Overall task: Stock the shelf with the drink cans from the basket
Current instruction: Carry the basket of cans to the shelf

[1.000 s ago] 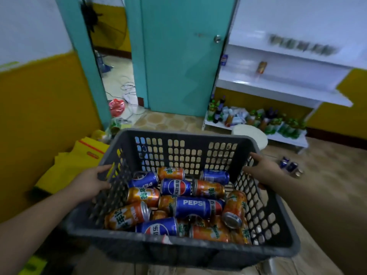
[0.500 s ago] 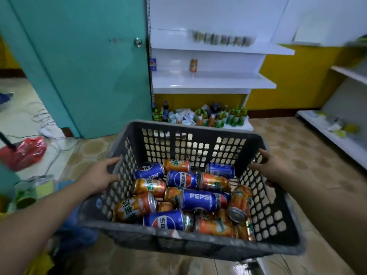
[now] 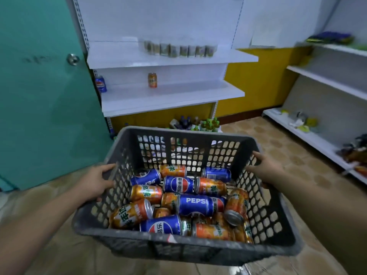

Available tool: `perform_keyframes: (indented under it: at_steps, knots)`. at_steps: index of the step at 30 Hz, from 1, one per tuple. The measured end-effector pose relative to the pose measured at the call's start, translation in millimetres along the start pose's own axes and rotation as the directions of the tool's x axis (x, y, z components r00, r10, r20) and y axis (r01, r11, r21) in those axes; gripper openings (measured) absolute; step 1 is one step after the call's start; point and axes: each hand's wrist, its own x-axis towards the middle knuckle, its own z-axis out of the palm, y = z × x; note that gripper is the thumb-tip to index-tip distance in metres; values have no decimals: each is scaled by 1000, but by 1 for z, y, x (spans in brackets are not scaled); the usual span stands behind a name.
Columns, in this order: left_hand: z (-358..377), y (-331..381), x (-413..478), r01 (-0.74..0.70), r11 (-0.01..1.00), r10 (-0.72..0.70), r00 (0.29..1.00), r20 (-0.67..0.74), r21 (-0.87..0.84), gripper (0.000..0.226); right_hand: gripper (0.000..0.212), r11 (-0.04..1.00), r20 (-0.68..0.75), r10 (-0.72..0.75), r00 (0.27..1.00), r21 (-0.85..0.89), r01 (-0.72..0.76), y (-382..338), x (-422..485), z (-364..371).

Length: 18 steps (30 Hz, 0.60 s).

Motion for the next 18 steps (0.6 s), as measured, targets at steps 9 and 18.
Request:
perform_keyframes:
  at_steps: [9,18]
  knots:
    - [7,102,188,-204,967,173,966,192,154,66,73,958,-47,255,966,144,-246,-9,97,-11]
    - [65,188,323,-267,945,209,938,277,189,67,71,928,-77,350,934,164,-334,-6,219,-39]
